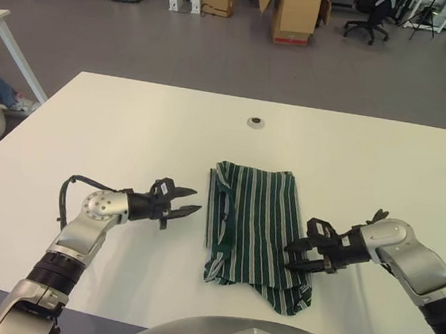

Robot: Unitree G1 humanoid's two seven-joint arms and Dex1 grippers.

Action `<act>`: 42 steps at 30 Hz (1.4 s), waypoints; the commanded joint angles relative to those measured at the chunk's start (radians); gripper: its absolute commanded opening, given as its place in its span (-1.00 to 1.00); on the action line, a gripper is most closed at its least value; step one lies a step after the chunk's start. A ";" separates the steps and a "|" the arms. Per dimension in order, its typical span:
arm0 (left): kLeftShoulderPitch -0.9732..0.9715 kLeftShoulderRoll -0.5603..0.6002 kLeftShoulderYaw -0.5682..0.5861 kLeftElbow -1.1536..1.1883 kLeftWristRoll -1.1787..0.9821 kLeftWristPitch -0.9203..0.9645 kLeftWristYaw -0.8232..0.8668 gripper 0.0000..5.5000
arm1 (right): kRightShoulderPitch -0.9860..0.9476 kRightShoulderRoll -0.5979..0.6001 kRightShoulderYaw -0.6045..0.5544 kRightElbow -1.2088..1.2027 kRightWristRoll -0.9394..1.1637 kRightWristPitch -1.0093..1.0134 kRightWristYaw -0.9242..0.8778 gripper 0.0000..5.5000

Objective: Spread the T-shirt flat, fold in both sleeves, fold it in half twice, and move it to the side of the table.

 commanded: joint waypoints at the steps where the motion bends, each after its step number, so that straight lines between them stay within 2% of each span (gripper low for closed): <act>1: -0.107 -0.074 -0.019 -0.073 0.054 -0.018 0.049 -0.26 | -0.061 0.047 -0.047 -0.039 0.038 0.024 -0.056 -0.26; 6: -0.254 -0.205 -0.088 -0.031 0.095 -0.014 0.059 -0.26 | -0.061 0.085 -0.023 -0.022 0.017 0.015 -0.085 -0.26; 10: -0.363 -0.261 -0.148 0.310 0.273 -0.109 0.167 -0.26 | -0.056 0.105 -0.016 -0.013 0.018 0.015 -0.099 -0.26; 14: -0.441 -0.205 -0.252 0.564 0.521 -0.278 0.293 -0.26 | -0.049 0.112 -0.009 -0.013 0.015 0.017 -0.107 -0.26; 19: -0.509 -0.078 -0.283 0.688 0.629 -0.611 0.311 -0.26 | 0.001 0.095 0.080 0.070 -0.133 -0.010 -0.180 -0.26; 21: -0.536 -0.057 -0.261 0.723 0.602 -0.735 0.308 -0.26 | 0.028 0.110 0.090 0.094 -0.149 -0.023 -0.204 -0.26; 24: -0.526 -0.100 -0.179 0.686 0.389 -0.811 0.210 -0.26 | 0.030 0.151 0.021 0.058 -0.071 -0.031 -0.221 -0.26; 27: -0.488 -0.064 -0.139 0.503 0.195 -0.716 0.061 -0.26 | -0.018 0.245 -0.145 0.051 0.021 0.045 -0.369 -0.26; 30: -0.406 0.037 -0.097 0.347 0.124 -0.611 -0.030 -0.26 | -0.009 0.241 -0.257 0.022 0.054 0.042 -0.428 -0.26; 33: -0.225 0.160 -0.086 0.269 0.215 -0.584 -0.032 -0.26 | 0.085 0.116 -0.273 -0.002 -0.027 -0.084 -0.372 -0.26; 35: -0.095 0.197 -0.076 0.194 0.212 -0.572 -0.031 -0.25 | 0.167 0.009 -0.222 0.045 -0.182 -0.345 -0.334 -0.15; 36: -0.045 0.214 -0.081 0.168 0.225 -0.610 -0.035 -0.18 | 0.200 -0.020 -0.211 0.079 -0.237 -0.468 -0.328 -0.05; 37: -0.002 0.222 -0.082 0.146 0.254 -0.650 -0.022 -0.10 | 0.217 -0.042 -0.201 0.123 -0.299 -0.612 -0.342 0.02; 39: 0.035 0.226 -0.078 0.123 0.293 -0.687 -0.003 0.03 | 0.221 -0.050 -0.198 0.183 -0.352 -0.767 -0.367 0.17; 40: 0.043 0.224 -0.074 0.117 0.302 -0.690 0.003 0.10 | 0.218 -0.049 -0.197 0.207 -0.365 -0.813 -0.372 0.19; 42: 0.060 0.187 -0.067 0.099 0.460 -0.854 0.104 0.16 | 0.203 -0.062 -0.164 0.264 -0.456 -1.036 -0.414 0.19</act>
